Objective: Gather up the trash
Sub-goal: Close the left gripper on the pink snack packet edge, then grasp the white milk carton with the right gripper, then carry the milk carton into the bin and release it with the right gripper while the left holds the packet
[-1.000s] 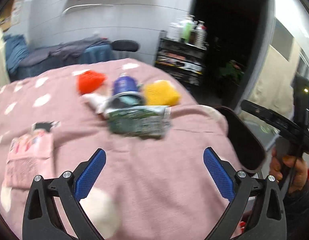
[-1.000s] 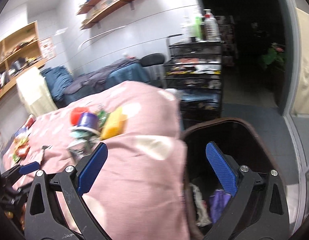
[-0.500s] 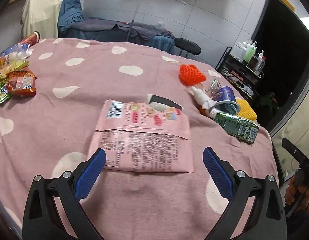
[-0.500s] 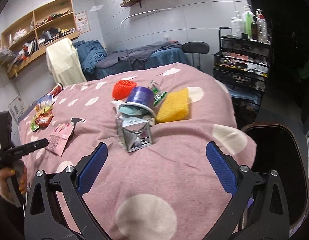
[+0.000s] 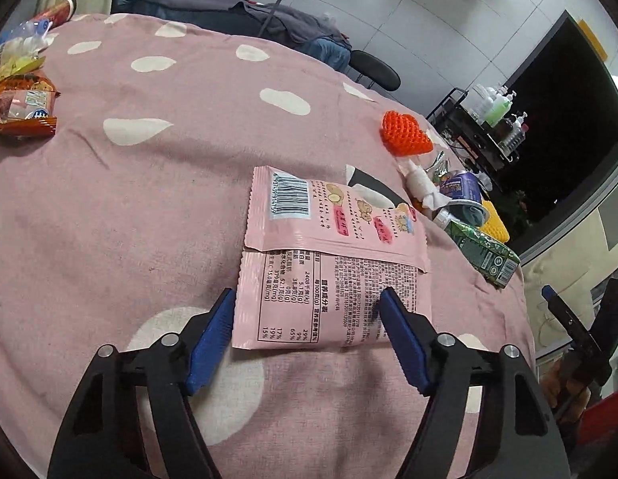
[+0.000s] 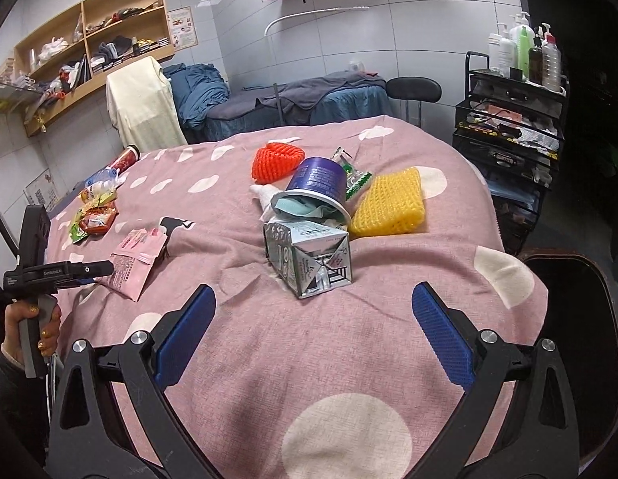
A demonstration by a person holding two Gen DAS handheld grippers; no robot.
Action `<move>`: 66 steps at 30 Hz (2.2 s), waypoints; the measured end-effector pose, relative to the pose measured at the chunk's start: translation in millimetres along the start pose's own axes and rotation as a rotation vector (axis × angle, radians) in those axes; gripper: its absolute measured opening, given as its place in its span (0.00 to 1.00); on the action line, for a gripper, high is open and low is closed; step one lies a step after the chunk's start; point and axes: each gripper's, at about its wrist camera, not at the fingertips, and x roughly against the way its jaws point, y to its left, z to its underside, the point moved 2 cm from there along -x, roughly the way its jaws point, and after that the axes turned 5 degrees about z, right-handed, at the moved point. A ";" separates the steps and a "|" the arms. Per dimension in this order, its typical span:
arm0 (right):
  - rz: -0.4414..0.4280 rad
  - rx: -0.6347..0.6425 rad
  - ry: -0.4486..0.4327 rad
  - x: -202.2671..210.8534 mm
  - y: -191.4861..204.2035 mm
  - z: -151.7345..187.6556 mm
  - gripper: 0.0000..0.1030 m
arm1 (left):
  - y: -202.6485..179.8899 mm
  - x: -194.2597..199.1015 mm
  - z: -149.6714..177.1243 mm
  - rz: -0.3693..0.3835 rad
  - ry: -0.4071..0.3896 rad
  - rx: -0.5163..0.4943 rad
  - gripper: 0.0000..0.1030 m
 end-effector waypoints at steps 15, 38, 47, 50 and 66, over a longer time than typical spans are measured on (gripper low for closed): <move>0.000 0.087 0.033 -23.0 6.0 -18.5 0.94 | -43.0 5.8 -0.6 0.103 -0.100 -0.039 0.03; -0.096 0.065 0.216 -79.6 -1.5 -26.6 0.48 | -119.8 31.0 -15.7 0.051 -0.297 -0.148 0.02; -0.109 0.004 0.150 -36.7 -17.7 -20.8 0.47 | -144.8 35.3 -18.0 0.068 -0.332 -0.189 0.02; -0.105 -0.021 0.131 -21.2 -26.0 -16.9 0.47 | -153.8 37.3 -18.7 0.080 -0.340 -0.205 0.02; 0.005 -0.188 -0.013 55.5 -95.9 -6.7 0.47 | -222.0 18.8 -22.1 0.204 -0.323 -0.321 0.02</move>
